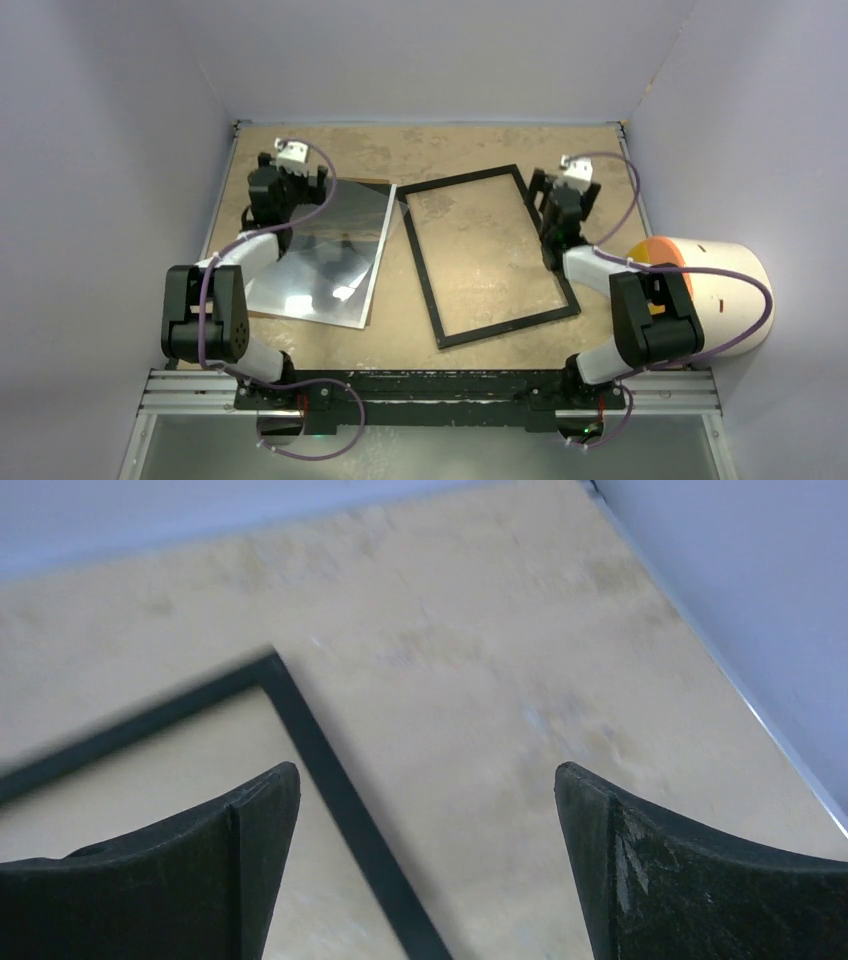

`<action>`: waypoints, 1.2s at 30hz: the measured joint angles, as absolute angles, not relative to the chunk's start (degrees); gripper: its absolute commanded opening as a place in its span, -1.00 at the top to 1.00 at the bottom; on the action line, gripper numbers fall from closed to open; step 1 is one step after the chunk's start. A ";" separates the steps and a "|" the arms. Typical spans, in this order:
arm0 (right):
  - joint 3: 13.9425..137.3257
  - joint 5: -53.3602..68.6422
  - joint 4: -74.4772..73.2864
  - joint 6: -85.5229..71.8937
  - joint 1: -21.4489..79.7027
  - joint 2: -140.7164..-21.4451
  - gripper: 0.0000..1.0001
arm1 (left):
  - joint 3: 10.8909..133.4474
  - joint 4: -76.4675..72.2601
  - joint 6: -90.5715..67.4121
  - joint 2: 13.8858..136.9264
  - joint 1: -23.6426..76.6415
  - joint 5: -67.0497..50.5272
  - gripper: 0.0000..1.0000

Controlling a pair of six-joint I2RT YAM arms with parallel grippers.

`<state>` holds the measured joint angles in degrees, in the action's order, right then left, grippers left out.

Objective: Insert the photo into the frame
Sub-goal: Turn over the photo frame at the center of the board.

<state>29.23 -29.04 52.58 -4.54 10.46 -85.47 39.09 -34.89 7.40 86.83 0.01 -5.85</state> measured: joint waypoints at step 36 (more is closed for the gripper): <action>70.17 -9.15 -7.01 -22.55 46.22 -108.16 -0.33 | 67.26 33.52 16.16 87.83 -7.53 -27.77 -1.00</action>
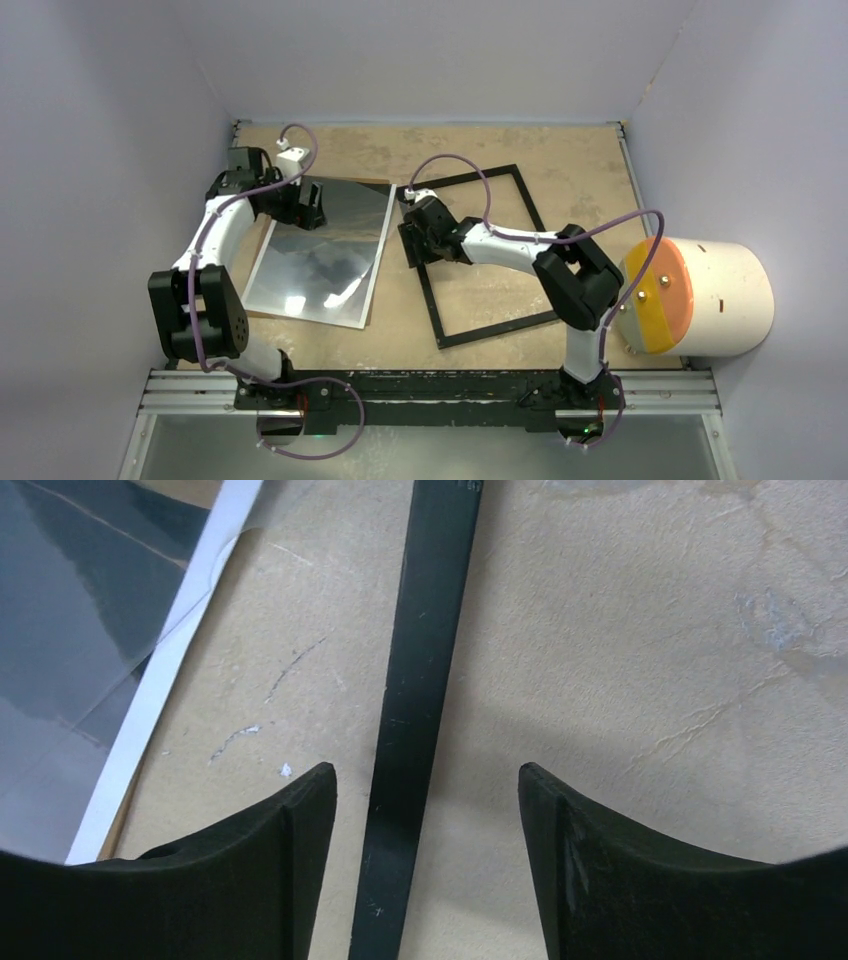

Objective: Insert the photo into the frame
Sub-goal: Turn over the photo frame at the center of the board.

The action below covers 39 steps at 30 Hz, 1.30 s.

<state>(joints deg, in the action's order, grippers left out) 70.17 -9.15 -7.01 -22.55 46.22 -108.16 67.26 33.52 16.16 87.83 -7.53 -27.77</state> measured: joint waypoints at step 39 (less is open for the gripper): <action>114.34 -3.42 -32.08 -40.03 48.38 -117.40 1.00 | 68.03 40.07 17.28 84.23 -2.33 -28.42 -1.00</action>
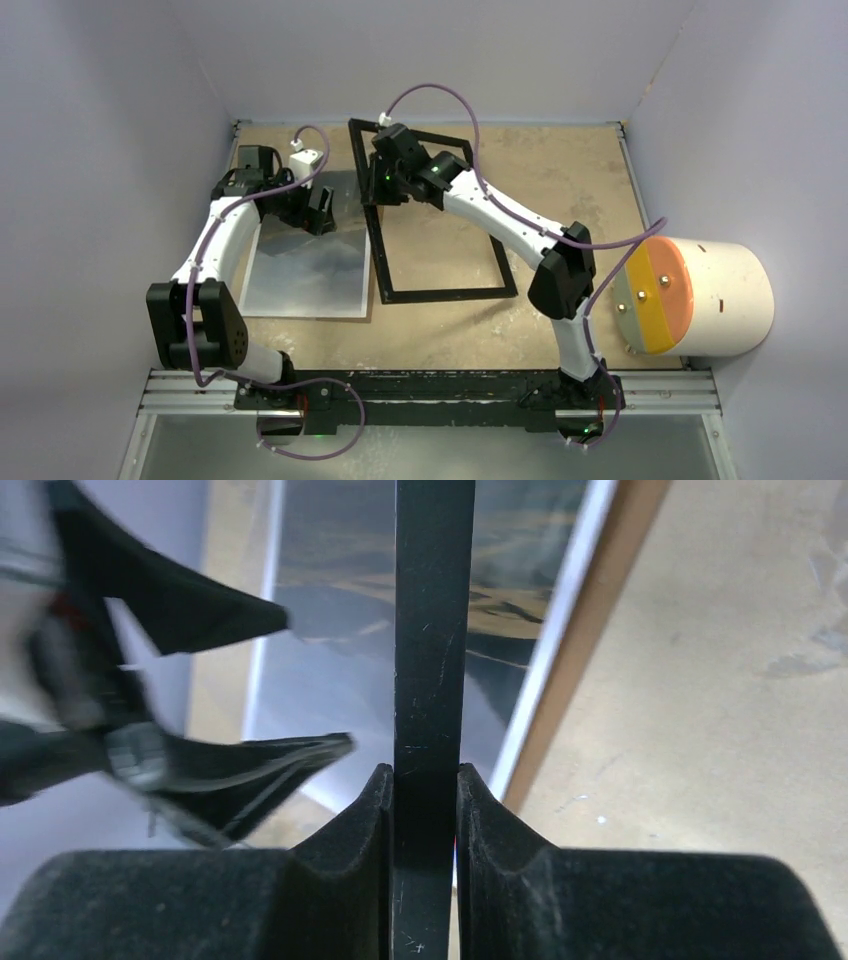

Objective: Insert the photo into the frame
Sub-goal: Turn over the photo frame at the center of the board.

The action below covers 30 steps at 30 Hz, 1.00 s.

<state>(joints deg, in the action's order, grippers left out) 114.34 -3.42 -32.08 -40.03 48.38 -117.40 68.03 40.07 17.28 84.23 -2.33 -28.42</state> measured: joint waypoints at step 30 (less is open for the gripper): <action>104.25 24.49 -1.72 -73.43 41.80 -110.26 1.00 | 66.65 33.93 13.45 84.01 -2.33 -28.88 -1.00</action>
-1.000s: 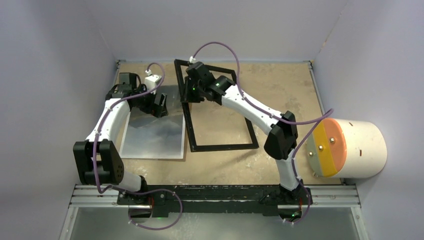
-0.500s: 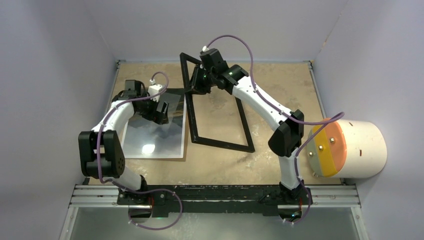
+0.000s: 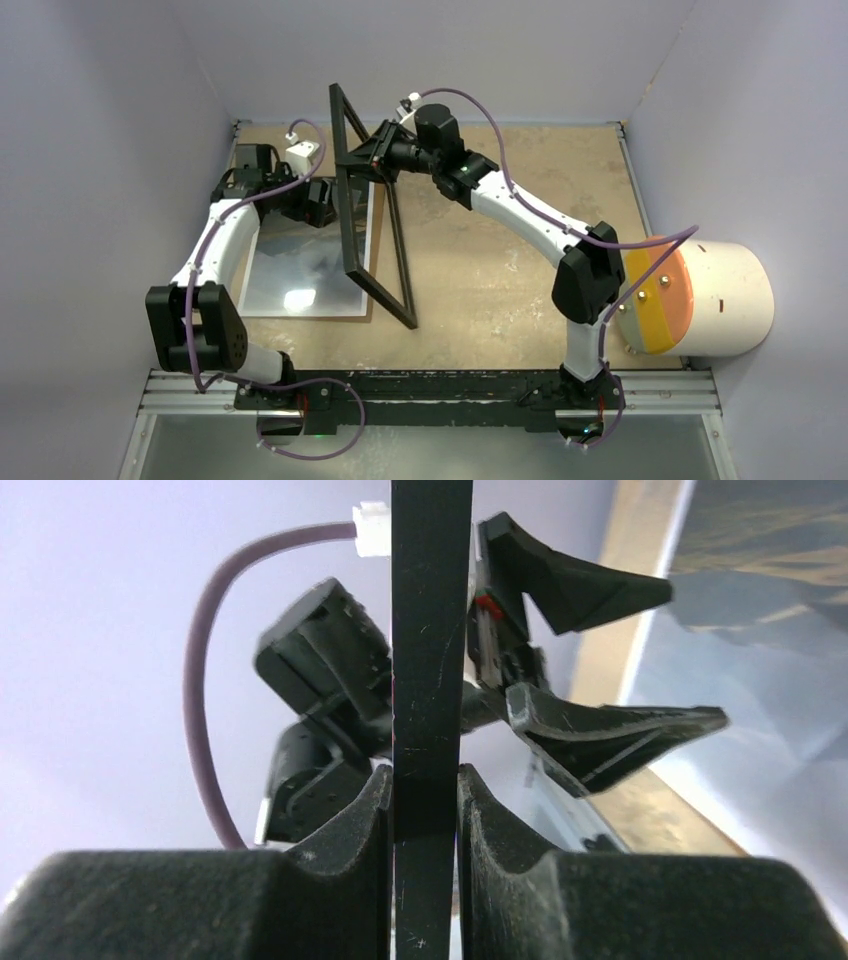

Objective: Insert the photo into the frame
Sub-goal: Turn over the photo frame at the center of the board.

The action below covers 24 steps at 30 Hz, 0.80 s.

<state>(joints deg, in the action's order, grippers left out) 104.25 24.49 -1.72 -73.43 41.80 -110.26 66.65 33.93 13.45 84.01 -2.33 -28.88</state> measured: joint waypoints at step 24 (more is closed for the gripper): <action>69.23 38.04 36.40 -91.15 27.35 -95.11 -0.40 | 78.08 32.97 8.56 81.80 9.45 -28.99 -1.00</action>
